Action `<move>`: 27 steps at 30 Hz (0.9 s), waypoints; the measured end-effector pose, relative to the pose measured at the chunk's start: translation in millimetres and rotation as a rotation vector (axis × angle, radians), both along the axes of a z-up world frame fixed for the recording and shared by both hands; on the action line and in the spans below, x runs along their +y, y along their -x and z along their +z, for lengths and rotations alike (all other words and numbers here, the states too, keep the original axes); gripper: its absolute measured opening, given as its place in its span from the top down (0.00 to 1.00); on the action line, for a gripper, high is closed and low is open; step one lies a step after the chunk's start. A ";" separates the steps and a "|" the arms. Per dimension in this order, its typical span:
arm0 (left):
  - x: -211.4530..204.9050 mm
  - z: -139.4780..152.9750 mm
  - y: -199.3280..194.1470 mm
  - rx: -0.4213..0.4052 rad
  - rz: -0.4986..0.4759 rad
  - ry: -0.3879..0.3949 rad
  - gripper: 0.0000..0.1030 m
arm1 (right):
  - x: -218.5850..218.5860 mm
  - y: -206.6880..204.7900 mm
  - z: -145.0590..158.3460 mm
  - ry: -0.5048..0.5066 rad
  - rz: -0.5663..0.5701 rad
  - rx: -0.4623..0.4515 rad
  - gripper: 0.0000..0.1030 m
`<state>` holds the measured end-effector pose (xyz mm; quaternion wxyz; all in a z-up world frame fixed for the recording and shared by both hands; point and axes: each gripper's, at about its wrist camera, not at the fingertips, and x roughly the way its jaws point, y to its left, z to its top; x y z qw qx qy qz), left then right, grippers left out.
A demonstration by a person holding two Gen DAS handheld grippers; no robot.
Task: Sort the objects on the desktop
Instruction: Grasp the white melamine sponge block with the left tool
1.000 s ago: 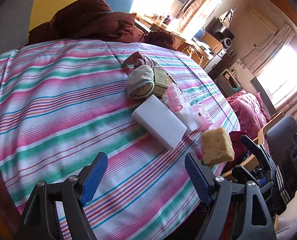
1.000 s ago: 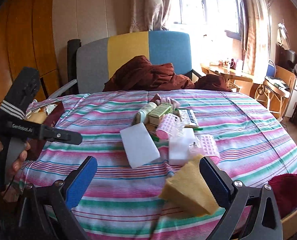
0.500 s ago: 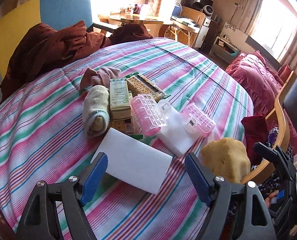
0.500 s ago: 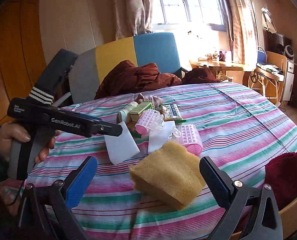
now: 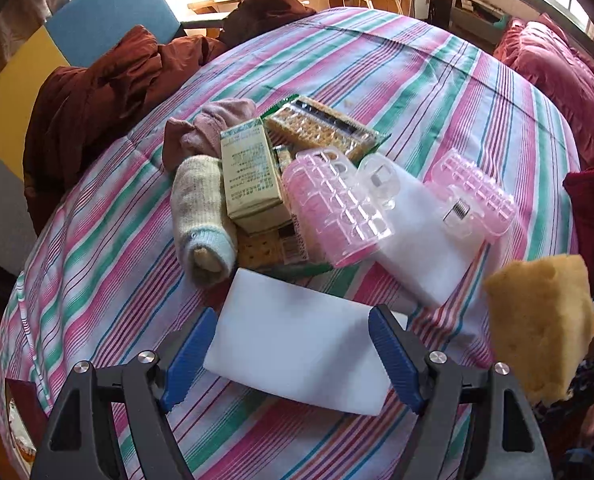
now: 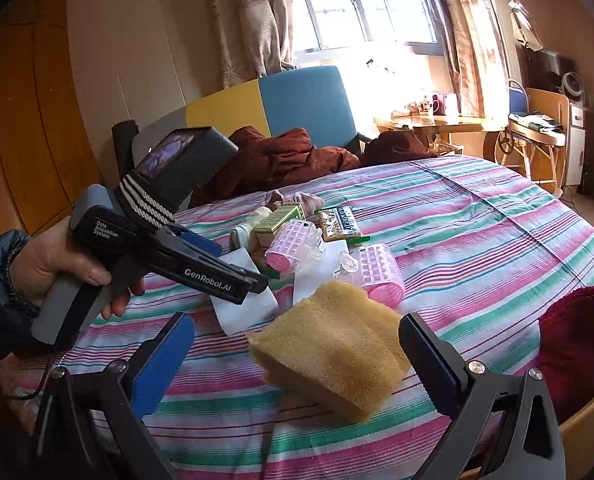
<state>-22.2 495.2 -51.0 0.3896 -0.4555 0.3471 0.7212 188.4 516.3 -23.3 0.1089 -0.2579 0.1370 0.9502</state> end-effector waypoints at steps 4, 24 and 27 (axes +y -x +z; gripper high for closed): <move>-18.4 -0.7 8.3 -0.014 -0.013 0.017 0.21 | 1.3 0.2 -0.6 0.003 0.000 0.001 0.00; -80.8 8.7 48.3 -0.147 0.032 -0.333 0.00 | -2.7 2.0 -3.8 -0.055 -0.074 -0.061 0.00; -86.6 7.9 51.3 -0.096 0.046 -0.325 0.00 | 0.5 2.1 -5.8 -0.040 -0.077 -0.057 0.00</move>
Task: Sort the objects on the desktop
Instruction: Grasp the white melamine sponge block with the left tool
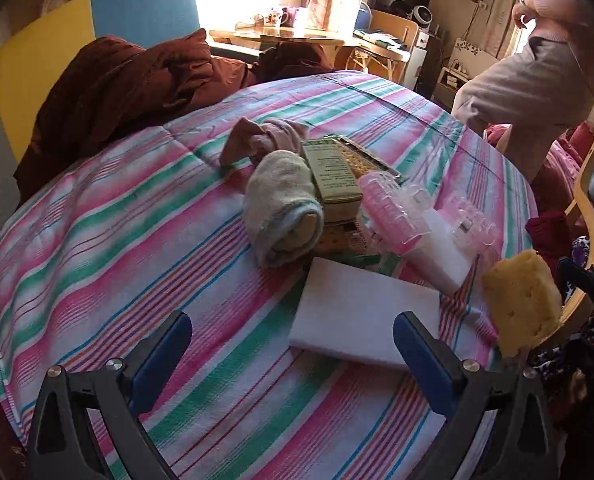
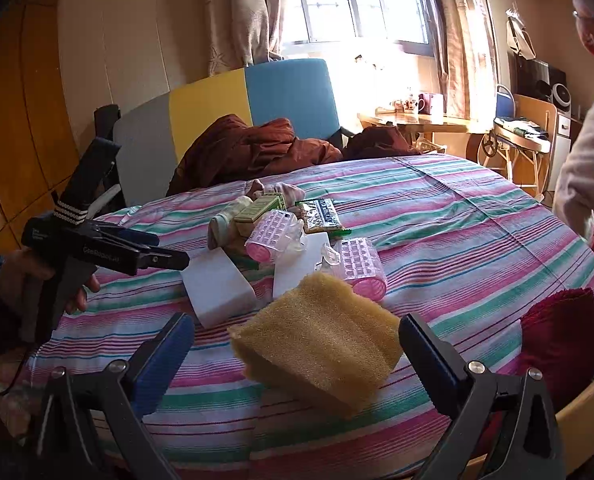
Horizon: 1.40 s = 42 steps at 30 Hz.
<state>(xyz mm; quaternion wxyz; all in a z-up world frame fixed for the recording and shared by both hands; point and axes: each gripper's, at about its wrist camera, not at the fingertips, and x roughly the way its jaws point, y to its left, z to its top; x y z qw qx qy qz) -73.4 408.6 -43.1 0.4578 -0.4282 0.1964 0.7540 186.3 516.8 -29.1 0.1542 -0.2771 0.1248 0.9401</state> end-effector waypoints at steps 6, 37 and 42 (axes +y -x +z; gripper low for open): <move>-6.8 -2.8 6.1 -0.009 -0.030 -0.045 0.00 | -4.7 3.8 -3.0 0.004 0.024 -0.002 0.00; 27.0 -24.2 -60.8 0.137 -0.247 -0.020 0.11 | -5.4 2.0 -8.7 -0.031 -0.053 -0.012 0.00; 17.8 -20.6 -62.5 0.124 -0.222 -0.050 0.18 | 5.3 -2.6 -9.2 0.018 -0.094 0.008 0.00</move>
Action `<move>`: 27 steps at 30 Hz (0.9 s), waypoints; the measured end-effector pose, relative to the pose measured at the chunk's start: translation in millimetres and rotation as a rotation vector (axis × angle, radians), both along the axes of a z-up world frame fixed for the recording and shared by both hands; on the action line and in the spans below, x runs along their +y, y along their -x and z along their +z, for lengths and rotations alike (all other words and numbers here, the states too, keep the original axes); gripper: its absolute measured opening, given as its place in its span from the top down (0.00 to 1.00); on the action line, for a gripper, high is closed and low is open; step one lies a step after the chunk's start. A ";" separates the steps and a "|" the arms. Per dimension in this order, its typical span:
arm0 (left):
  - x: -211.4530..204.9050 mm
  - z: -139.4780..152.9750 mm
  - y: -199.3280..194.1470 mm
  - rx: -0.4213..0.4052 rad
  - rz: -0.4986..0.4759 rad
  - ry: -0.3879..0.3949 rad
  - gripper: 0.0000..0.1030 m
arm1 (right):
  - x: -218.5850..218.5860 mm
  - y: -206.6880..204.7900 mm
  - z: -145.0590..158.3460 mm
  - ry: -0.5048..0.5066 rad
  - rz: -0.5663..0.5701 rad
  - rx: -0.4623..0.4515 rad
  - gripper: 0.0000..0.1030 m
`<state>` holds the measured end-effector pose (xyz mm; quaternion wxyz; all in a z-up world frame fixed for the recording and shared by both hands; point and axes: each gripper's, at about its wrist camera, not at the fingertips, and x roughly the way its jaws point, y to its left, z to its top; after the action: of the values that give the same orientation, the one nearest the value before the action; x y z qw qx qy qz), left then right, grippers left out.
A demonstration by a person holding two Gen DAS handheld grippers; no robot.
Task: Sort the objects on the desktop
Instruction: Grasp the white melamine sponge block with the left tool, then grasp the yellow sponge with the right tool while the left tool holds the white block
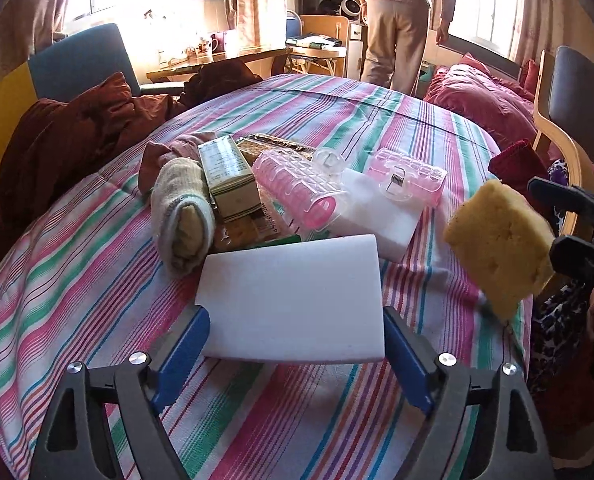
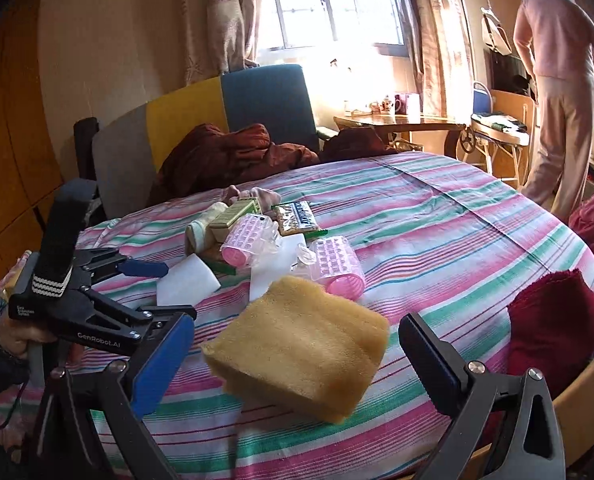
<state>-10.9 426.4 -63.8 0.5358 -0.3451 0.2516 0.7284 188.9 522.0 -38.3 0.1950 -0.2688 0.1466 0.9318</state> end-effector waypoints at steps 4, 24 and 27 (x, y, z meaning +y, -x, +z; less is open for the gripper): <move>-12.9 7.2 3.7 -0.052 0.054 -0.046 0.26 | -0.2 7.2 -9.1 0.037 -0.006 -0.029 0.00; -89.5 13.1 7.0 -0.110 0.229 -0.118 0.47 | -36.5 30.9 7.4 -0.002 0.068 -0.031 0.24; -104.9 13.7 10.9 -0.127 0.282 -0.110 0.47 | -46.4 39.4 7.5 -0.010 0.110 -0.030 0.24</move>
<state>-21.8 321.5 -50.1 0.4614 -0.3924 0.1260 0.7857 149.4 475.7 -30.8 0.1468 -0.2894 0.1240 0.9377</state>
